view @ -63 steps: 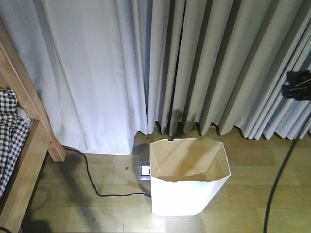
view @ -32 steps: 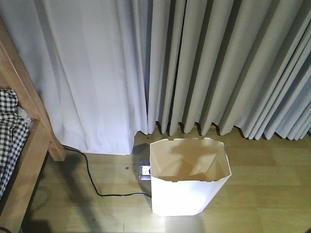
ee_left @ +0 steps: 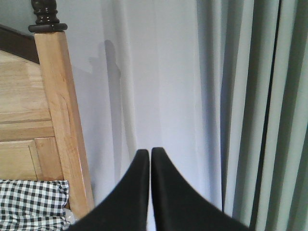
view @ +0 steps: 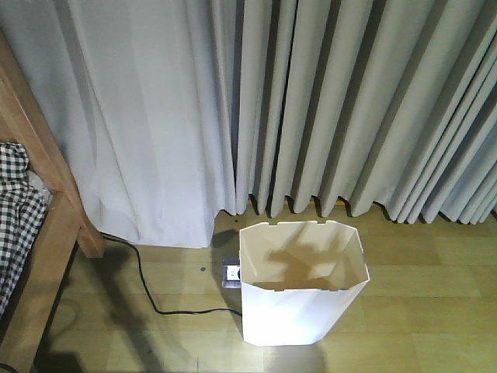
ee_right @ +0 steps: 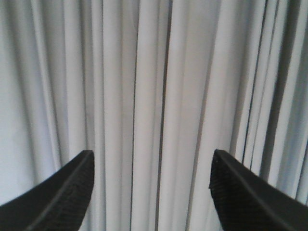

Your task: Move trash bin to bedside with robot

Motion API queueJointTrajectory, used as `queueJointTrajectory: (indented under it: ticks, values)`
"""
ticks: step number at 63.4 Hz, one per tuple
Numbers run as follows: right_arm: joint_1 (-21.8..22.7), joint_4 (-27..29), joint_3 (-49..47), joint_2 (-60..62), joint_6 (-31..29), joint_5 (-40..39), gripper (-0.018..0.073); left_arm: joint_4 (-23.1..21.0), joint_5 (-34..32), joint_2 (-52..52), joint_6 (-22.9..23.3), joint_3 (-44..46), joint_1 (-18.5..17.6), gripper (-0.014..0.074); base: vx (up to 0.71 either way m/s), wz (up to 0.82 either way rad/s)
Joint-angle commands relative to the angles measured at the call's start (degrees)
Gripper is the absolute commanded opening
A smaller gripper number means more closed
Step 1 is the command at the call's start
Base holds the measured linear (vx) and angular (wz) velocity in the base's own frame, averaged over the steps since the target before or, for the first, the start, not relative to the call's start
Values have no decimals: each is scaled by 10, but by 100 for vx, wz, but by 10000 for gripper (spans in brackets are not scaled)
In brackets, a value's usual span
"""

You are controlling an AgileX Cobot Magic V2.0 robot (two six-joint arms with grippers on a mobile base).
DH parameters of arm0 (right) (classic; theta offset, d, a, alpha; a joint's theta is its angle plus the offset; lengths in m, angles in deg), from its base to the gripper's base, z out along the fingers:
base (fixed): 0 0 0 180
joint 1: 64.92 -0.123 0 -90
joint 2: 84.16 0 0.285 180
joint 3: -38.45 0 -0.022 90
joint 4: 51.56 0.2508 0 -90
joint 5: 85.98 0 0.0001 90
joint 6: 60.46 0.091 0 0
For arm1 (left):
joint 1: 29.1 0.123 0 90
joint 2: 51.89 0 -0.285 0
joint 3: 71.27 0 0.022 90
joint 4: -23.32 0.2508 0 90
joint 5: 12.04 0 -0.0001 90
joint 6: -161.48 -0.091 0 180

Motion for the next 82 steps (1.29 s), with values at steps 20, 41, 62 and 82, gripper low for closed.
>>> queueJointTrajectory:
  ticks: [20, 41, 62, 82]
  values:
    - [1, -2, -16, -4, -16, -14, -13, -5, -43, 8, 8, -7, -4, -6, 0, 0]
    - [1, -2, -16, -4, -16, -14, -8, -5, -43, 8, 8, -7, -4, -6, 0, 0]
    - [1, -215, 9, -4, 167, -27, -8, -5, -43, 8, 8, -7, -4, -6, 0, 0]
    - [1, -451, 129, 25, 440, -138, -8, -5, -43, 8, 8, -7, -4, -6, 0, 0]
